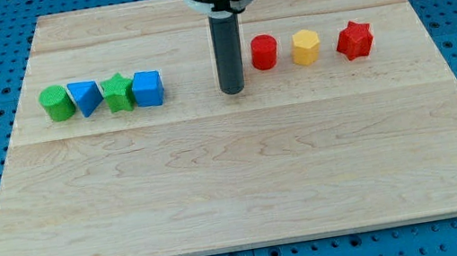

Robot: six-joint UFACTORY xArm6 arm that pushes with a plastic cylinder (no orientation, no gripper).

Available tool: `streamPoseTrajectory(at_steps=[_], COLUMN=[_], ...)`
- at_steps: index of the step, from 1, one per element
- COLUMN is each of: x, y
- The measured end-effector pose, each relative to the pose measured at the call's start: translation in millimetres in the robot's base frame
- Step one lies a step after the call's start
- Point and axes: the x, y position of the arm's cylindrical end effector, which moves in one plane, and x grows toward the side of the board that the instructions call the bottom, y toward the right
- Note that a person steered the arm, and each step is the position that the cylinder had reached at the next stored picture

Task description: Slide the yellow heart closer to red circle

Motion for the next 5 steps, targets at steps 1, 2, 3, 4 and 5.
streamPoseTrajectory(at_steps=[1, 2, 3, 4, 5], x=[-7.6, -10.6, -14.1, -14.2, 22.3], y=[4.5, 10.2, 10.2, 10.2, 61.9])
